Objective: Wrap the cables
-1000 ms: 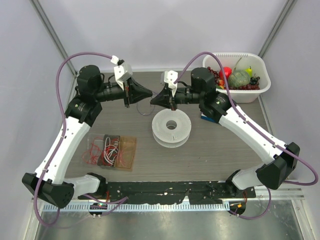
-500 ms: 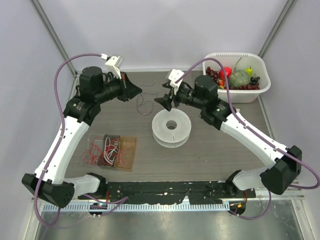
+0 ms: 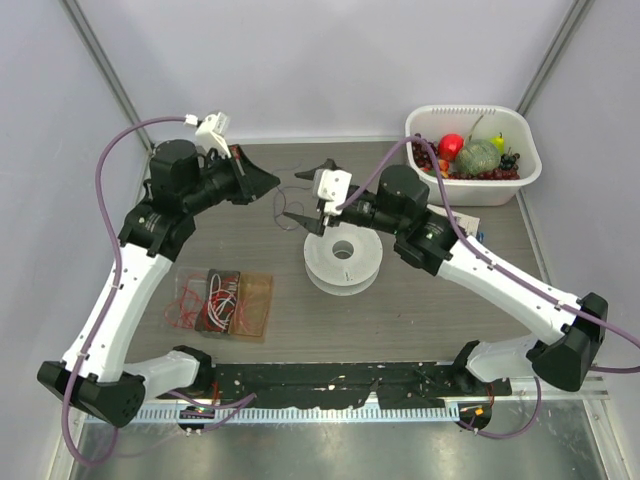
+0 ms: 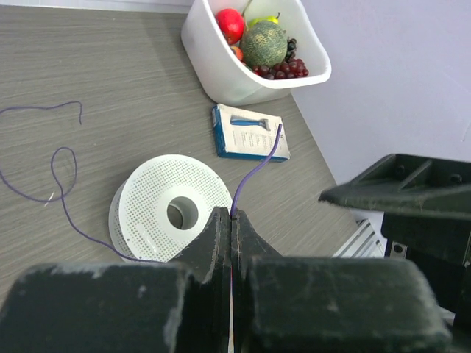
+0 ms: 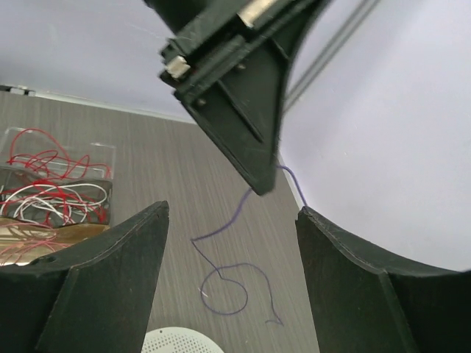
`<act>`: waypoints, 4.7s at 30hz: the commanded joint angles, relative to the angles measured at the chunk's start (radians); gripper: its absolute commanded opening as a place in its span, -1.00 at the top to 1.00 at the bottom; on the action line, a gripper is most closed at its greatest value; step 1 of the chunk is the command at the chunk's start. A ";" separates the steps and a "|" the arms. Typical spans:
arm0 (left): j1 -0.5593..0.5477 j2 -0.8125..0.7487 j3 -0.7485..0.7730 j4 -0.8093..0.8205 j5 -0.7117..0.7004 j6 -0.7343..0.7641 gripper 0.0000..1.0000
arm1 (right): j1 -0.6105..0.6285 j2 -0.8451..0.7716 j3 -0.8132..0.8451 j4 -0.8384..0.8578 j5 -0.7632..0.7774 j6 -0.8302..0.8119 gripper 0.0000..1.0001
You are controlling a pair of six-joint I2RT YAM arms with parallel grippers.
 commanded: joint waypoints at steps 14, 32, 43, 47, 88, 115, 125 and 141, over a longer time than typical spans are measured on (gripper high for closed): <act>-0.039 -0.094 -0.056 0.109 0.064 0.042 1.00 | 0.112 0.054 -0.072 0.299 0.240 -0.301 -0.51; -0.040 -0.140 -0.077 0.131 0.103 0.080 1.00 | 0.101 0.048 -0.071 0.207 0.248 -0.299 0.24; -0.042 -0.148 -0.088 0.142 0.110 0.080 1.00 | 0.092 0.046 -0.066 0.218 0.255 -0.271 0.55; -0.042 -0.154 -0.091 0.146 0.109 0.079 1.00 | 0.082 0.048 -0.063 0.208 0.260 -0.260 0.58; 0.037 0.688 -0.082 0.010 0.475 0.459 -0.66 | -0.513 0.226 0.159 -0.014 0.205 0.292 0.99; -0.012 0.498 -0.165 0.049 0.641 0.539 1.00 | -0.660 0.154 0.141 -0.384 -0.067 0.407 0.99; -0.275 0.156 -0.297 -0.148 0.247 0.935 1.00 | -0.662 0.020 0.098 -0.747 -0.192 0.219 0.99; -0.471 0.062 -0.337 -0.118 0.090 1.010 0.81 | -0.491 -0.207 -0.132 -1.014 -0.352 -0.068 0.99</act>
